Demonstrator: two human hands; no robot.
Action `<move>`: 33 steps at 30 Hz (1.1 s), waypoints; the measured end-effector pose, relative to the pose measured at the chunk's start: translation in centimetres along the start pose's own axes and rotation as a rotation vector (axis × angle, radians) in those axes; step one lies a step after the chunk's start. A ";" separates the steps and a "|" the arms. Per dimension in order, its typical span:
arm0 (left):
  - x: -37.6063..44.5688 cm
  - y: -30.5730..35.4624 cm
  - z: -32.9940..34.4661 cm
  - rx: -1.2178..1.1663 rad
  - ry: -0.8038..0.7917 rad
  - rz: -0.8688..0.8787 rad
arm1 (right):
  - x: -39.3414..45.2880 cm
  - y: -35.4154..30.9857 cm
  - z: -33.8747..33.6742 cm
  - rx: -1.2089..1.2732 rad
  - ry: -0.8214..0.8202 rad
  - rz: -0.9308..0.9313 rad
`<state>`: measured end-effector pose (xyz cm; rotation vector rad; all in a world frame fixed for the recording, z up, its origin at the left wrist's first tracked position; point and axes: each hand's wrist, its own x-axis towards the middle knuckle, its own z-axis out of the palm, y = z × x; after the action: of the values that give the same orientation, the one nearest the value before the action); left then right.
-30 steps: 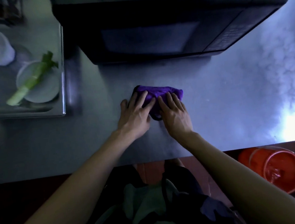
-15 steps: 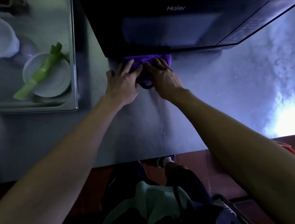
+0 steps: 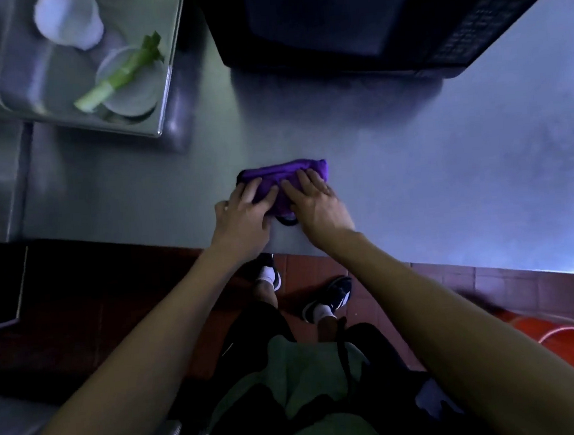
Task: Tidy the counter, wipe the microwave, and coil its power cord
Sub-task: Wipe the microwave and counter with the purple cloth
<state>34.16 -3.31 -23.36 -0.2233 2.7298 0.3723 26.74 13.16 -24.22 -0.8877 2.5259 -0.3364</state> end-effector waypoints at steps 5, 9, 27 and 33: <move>-5.7 2.4 2.7 -0.012 -0.016 -0.059 | -5.7 -0.3 2.1 -0.007 0.005 -0.059; -8.2 3.4 3.8 0.005 -0.027 -0.059 | -8.8 -0.5 3.5 -0.009 0.040 -0.067; -0.7 -5.8 -0.1 0.127 -0.015 0.047 | 1.5 -5.2 1.6 -0.036 0.065 -0.003; 6.0 -7.2 -3.4 0.129 -0.040 0.101 | 7.8 -4.0 -0.6 -0.020 0.099 0.090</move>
<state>28.92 -11.75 -24.26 -0.0429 2.7192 0.2239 23.17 5.13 -24.74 -0.7801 2.6548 -0.3348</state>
